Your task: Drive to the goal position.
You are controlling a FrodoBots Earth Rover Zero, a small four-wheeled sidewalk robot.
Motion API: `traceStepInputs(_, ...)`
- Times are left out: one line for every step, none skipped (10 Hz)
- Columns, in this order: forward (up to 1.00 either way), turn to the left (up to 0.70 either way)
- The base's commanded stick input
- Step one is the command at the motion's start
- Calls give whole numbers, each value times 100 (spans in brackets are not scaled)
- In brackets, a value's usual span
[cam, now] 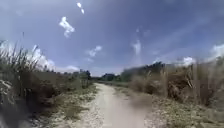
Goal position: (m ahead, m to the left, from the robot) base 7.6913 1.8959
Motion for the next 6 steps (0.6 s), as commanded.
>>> traceStepInputs(85,4)
traceStepInputs(85,4)
traceStepInputs(85,25)
traceStepInputs(85,38)
traceStepInputs(85,38)
traceStepInputs(85,27)
